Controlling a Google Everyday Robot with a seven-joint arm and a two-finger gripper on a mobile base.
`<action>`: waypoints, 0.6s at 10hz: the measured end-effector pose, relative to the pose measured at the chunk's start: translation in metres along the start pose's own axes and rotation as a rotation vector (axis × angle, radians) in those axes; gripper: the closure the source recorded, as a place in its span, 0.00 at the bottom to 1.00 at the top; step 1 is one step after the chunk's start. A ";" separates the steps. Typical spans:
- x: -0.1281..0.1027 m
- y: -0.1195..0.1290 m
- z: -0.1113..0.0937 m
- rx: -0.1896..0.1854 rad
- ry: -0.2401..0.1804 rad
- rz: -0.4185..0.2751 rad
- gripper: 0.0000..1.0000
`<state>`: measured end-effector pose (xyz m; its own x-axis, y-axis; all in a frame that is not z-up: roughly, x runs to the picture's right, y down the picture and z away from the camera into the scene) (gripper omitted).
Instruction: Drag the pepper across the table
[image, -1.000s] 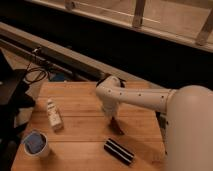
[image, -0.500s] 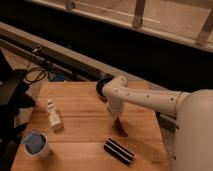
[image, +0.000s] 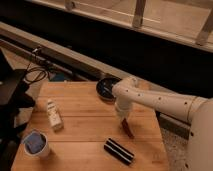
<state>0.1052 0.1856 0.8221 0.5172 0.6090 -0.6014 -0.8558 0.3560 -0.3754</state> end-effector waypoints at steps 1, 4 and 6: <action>0.002 0.001 0.000 0.000 0.000 0.007 0.96; 0.011 0.002 -0.003 -0.001 0.012 0.009 0.96; 0.018 0.002 -0.005 -0.003 0.014 0.017 0.96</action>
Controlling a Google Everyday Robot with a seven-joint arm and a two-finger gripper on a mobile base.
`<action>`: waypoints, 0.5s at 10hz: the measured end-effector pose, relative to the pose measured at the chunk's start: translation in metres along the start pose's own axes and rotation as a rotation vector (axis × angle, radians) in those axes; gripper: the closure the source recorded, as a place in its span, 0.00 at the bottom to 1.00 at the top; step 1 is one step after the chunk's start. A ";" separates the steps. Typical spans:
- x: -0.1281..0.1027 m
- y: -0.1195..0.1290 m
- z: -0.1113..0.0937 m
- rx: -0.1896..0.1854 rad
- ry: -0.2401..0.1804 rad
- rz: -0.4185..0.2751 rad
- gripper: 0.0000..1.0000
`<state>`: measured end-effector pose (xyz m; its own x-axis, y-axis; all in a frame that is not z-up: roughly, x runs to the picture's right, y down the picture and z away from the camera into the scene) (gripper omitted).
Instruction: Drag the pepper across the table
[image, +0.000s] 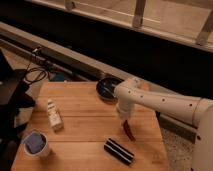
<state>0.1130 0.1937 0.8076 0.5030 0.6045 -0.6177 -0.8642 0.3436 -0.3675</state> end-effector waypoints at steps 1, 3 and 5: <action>0.000 0.001 0.000 -0.001 -0.001 0.002 0.96; 0.006 0.000 -0.002 -0.004 0.002 0.015 0.96; 0.015 -0.004 -0.003 -0.012 0.000 0.032 0.96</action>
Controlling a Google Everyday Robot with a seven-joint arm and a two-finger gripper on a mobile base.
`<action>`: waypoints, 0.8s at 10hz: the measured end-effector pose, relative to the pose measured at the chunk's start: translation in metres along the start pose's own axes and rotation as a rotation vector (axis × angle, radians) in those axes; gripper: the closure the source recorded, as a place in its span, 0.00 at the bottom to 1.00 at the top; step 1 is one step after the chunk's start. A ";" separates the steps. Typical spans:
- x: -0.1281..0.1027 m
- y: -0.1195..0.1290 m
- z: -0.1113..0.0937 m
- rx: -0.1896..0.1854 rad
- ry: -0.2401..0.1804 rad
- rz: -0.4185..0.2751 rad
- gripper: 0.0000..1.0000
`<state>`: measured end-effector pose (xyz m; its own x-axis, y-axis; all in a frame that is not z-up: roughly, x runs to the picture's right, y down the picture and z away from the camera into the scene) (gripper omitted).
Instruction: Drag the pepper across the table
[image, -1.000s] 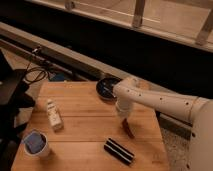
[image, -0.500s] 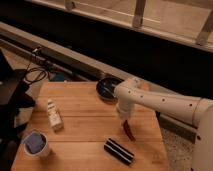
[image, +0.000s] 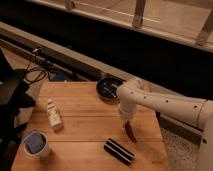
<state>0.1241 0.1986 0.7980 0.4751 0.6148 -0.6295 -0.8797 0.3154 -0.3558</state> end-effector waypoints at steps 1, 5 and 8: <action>0.006 -0.004 -0.001 -0.001 0.001 0.011 0.96; 0.021 -0.013 -0.004 -0.018 -0.008 0.045 0.96; 0.042 -0.036 -0.006 -0.035 -0.011 0.080 0.96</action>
